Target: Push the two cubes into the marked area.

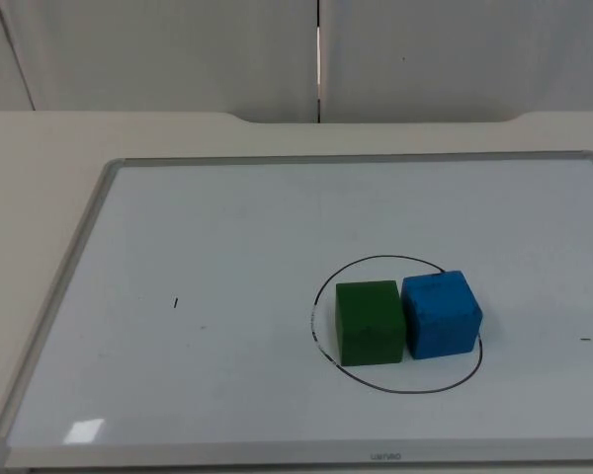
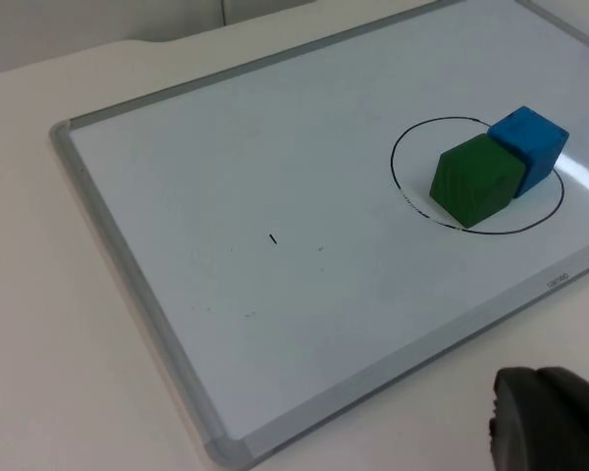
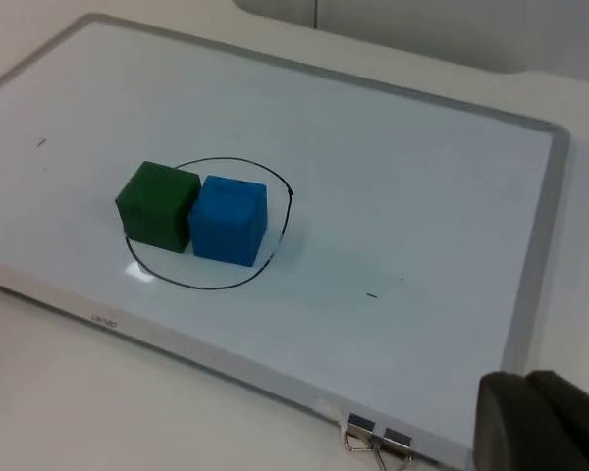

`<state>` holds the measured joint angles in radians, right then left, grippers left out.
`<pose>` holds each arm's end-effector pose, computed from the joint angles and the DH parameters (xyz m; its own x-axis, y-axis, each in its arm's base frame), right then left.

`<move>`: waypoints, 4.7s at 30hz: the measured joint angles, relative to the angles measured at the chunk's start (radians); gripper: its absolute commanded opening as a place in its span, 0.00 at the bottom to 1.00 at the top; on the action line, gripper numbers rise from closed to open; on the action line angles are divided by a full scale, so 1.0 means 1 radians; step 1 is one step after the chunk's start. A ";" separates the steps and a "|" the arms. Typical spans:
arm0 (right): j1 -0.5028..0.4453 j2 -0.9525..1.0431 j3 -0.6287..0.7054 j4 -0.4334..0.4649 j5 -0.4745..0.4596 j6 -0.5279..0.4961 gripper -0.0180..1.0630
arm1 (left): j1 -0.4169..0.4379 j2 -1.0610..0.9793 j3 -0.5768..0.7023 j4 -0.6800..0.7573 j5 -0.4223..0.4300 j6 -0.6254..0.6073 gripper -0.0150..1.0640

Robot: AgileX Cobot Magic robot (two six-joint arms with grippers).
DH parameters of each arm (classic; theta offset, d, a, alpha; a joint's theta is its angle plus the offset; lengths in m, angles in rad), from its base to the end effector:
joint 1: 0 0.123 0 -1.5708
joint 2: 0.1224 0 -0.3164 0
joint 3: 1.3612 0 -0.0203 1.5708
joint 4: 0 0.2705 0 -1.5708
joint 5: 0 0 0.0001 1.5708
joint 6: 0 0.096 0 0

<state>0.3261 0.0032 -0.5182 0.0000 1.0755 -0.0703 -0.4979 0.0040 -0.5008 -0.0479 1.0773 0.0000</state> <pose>-0.0162 -0.0055 0.2887 -0.4082 -0.2122 -0.8879 -0.3499 0.9347 -0.0625 -0.0151 0.0036 0.2835 -0.4271 0.2064 -0.8803 0.5002 0.8650 -0.0400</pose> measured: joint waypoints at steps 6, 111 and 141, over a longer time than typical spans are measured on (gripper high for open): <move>0.000 0.000 0.001 0.000 0.002 0.000 0.02 | 0.000 0.000 0.000 0.000 0.000 0.000 0.01; 0.000 0.000 0.001 0.000 0.002 0.000 0.99 | 0.356 0.000 0.000 0.048 0.000 0.086 0.99; -0.117 0.000 0.001 0.007 0.002 0.000 0.99 | 0.448 0.000 0.000 0.048 0.000 0.086 0.99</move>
<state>0.2089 0.0032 -0.5168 0.0074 1.0777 -0.0703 -0.0498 0.0040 -0.5008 0.0000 1.0773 0.0856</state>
